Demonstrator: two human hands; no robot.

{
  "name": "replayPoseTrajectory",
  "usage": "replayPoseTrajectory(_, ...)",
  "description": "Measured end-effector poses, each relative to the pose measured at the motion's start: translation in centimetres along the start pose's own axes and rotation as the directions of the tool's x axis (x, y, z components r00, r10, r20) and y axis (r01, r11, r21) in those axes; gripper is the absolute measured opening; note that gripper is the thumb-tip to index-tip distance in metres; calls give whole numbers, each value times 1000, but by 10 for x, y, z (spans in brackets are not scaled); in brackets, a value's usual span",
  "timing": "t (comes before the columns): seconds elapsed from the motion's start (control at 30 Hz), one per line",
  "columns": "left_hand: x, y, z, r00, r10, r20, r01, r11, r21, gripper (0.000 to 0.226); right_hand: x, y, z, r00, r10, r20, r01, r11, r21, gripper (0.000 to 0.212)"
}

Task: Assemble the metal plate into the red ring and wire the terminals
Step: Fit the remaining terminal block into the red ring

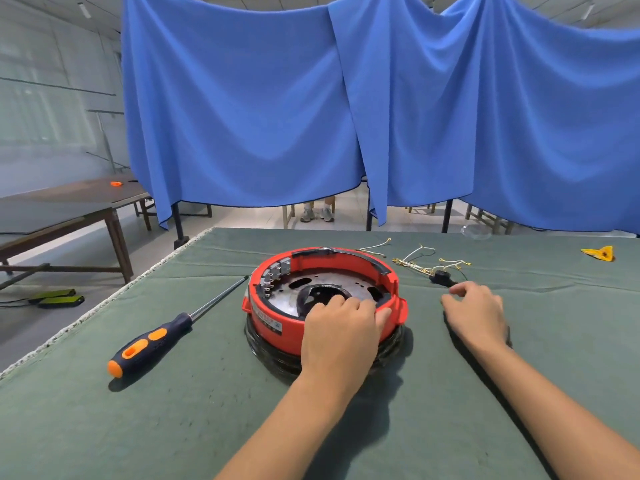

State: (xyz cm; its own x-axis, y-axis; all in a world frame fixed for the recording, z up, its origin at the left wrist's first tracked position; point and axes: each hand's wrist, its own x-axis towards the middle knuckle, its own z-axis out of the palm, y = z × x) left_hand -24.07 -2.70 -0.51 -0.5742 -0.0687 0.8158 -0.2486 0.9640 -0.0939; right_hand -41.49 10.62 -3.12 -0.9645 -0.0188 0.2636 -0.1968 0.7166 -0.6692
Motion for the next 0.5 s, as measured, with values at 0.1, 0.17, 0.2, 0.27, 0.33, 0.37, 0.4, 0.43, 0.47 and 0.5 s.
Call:
replayPoseTrajectory(0.1, 0, -2, 7, 1000, -5, -27, 6, 1000, 6, 43, 23, 2, 9, 999, 40, -4, -40, 998, -49, 36)
replayPoseTrajectory(0.17, 0, -3, 12, 998, -2, -55, 2, 1000, 1, 43, 35, -1, 18, 1000, 21, -18, -23, 996, -84, 42)
replayPoseTrajectory(0.2, 1, -4, 15, 998, 2, -69, -2, 1000, -1, 43, 40, -3, 21, 1000, 16, -21, -18, 996, -90, 46)
replayPoseTrajectory(0.27, 1, -6, 20, 996, 9, -84, -10, 1000, -6, 42, 51, -4, 28, 1000, 3, -8, -3, 995, -101, 49)
replayPoseTrajectory(0.33, 1, -8, 24, 996, 11, -87, -13, 1000, -20, 41, 57, -3, 32, 1000, -14, 9, 15, 995, -95, 41)
replayPoseTrajectory(0.37, 0, -8, 26, 997, 11, -80, -13, 999, -31, 41, 59, -2, 32, 1000, -20, 10, 20, 998, -65, 34)
replayPoseTrajectory(0.4, 0, -9, 27, 997, 9, -70, -12, 999, -40, 41, 59, -2, 31, 1000, -22, 5, 22, 1000, -19, 26)
replayPoseTrajectory(0.43, 0, -9, 27, 998, 6, -59, -9, 999, -47, 41, 57, -1, 30, 1000, -24, -3, 25, 999, 33, 19)
replayPoseTrajectory(0.47, 1, -10, 26, 999, 4, -46, -6, 999, -54, 41, 54, -1, 28, 1000, -28, -10, 29, 995, 92, 15)
replayPoseTrajectory(0.5, 1, -10, 25, 1000, 1, -31, -3, 998, -63, 41, 49, -1, 25, 999, -33, -18, 36, 987, 156, 14)
